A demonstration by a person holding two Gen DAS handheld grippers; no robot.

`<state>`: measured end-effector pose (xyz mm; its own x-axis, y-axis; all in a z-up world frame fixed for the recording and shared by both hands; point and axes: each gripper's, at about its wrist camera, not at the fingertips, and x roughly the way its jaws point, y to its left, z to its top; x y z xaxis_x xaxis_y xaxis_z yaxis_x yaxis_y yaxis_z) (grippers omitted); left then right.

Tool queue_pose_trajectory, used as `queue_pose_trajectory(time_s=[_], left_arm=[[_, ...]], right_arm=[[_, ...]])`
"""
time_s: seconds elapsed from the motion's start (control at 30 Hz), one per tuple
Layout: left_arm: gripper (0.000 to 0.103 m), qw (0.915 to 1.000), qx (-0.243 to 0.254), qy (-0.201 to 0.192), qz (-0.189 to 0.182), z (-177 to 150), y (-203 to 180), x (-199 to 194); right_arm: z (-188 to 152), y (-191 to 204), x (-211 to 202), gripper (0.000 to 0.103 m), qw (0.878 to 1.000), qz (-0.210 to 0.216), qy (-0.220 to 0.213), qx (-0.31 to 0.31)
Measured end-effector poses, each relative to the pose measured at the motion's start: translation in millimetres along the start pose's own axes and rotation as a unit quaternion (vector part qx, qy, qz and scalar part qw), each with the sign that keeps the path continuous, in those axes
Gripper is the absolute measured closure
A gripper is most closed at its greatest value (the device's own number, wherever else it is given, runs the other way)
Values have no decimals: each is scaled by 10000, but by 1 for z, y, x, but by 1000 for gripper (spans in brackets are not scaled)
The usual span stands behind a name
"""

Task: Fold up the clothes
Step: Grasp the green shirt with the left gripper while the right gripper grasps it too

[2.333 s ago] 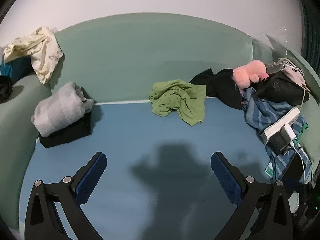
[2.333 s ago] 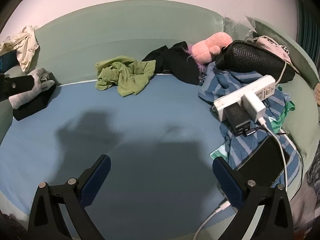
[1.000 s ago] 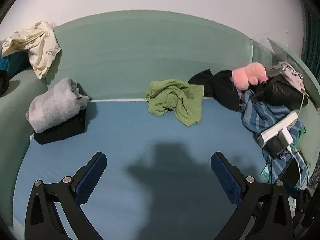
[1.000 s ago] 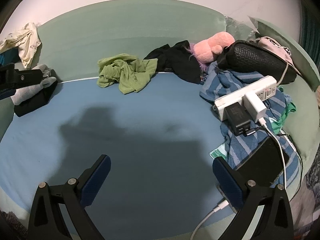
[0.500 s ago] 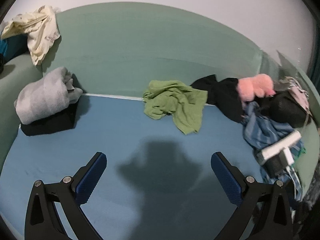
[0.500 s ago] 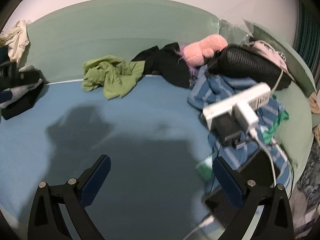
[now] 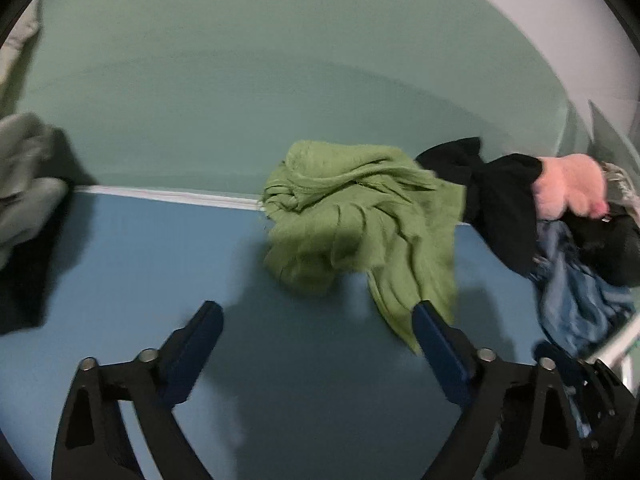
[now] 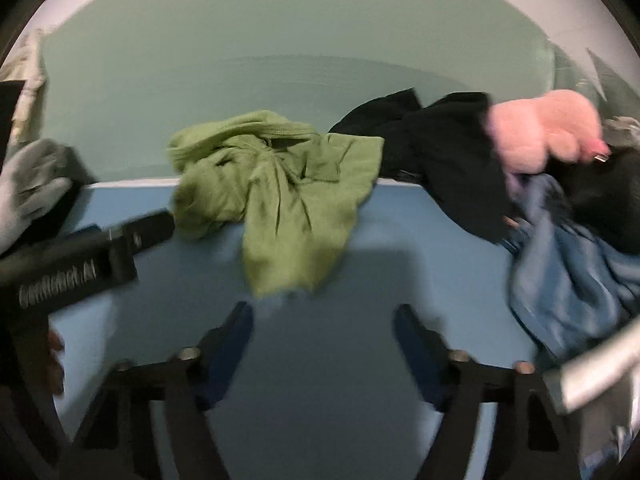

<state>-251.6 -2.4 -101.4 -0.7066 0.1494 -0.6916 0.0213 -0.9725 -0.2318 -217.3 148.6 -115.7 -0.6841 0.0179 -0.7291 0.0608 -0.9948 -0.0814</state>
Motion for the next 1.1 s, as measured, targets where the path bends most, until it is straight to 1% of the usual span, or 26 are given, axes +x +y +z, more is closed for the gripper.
queue_pose_trajectory(time_s=[0.03, 0.07, 0.1, 0.13, 0.17, 0.23, 0.27, 0.3, 0.33, 0.37, 0.4, 0.43, 0.47, 0.5, 0.53, 0.6, 0.67, 0.73, 0.77, 0.87, 0.93, 0.97, 1.03, 1.07, 1.1], left_arm=[[35, 9999, -46, 108, -39, 6, 0, 14], [44, 9997, -93, 216, -77, 11, 1, 29], [46, 9993, -148, 337, -118, 16, 1, 43], [50, 9990, -144, 405, -124, 18, -1, 54], [51, 9993, -36, 369, -73, 19, -5, 61], [54, 9993, 203, 325, 39, 20, -12, 75], [54, 9989, 299, 353, 72, 20, -14, 77], [58, 9990, 265, 366, 65, 20, -13, 76], [68, 9991, 191, 380, 89, 20, -10, 76], [72, 9991, 133, 402, 86, 21, -7, 75], [75, 9989, 109, 449, 54, 21, -5, 73], [79, 9986, 102, 512, 37, 21, -4, 71], [83, 9982, 88, 585, 29, 21, -3, 69], [85, 9978, 66, 664, 22, 20, -3, 64], [89, 9973, 49, 733, 1, 18, -4, 59], [91, 9963, 38, 855, -87, 8, -5, 45], [92, 9950, 148, 971, -187, -11, -6, 24], [92, 9935, 260, 1082, -252, -27, -7, 3], [92, 9924, 211, 1167, -320, -38, -5, -10], [92, 9873, -215, 1447, -624, -70, 12, -46], [92, 9838, -481, 1521, -817, -87, 24, -78], [93, 9829, -599, 1494, -897, -93, 31, -96], [93, 9820, -831, 1309, -1078, -102, 47, -137], [93, 9814, -946, 1187, -1173, -105, 56, -159], [94, 9816, -1041, 1019, -1236, -106, 63, -182]], right_arm=[[8, 3, 15, 50, 10000, 6, 26, 58], [15, 6, 29, 51, 9999, 12, 46, 106], [22, 9, 43, 55, 9999, 18, 66, 153], [27, 13, 64, 67, 9994, -24, 290, 201], [29, 16, 77, 65, 9989, -85, 389, 262], [27, 26, 82, 69, 9991, -303, 218, 199], [24, 28, 82, 69, 9990, -342, 154, 226], [21, 26, 81, 70, 9990, -297, 109, 300], [18, 22, 81, 71, 9990, -183, 76, 406], [15, 17, 79, 73, 9984, -51, 81, 550], [12, 12, 78, 77, 9974, 79, 103, 704], [9, 6, 75, 83, 9954, 223, 158, 924], [5, 1, 72, 85, 9933, 320, 214, 1092], [0, 0, 67, 90, 9919, 385, 280, 1177], [-6, 0, 60, 91, 9915, 418, 335, 1187], [-25, 7, 43, 92, 9928, 458, 453, 1008], [-59, 20, 15, 93, 9950, 478, 539, 697], [-93, 29, -12, 98, 9959, 513, 596, 451], [-110, 32, -23, 99, 9949, 604, 684, 422], [-176, 34, -65, 99, 9889, 1010, 963, 517], [-222, 27, -99, 99, 9827, 1342, 1049, 725], [-240, 21, -115, 100, 9803, 1463, 1015, 853], [-264, 0, -154, 100, 9785, 1514, 779, 1164], [-272, -8, -171, 100, 9779, 1518, 645, 1283], [-272, -18, -192, 100, 9785, 1507, 412, 1344]])
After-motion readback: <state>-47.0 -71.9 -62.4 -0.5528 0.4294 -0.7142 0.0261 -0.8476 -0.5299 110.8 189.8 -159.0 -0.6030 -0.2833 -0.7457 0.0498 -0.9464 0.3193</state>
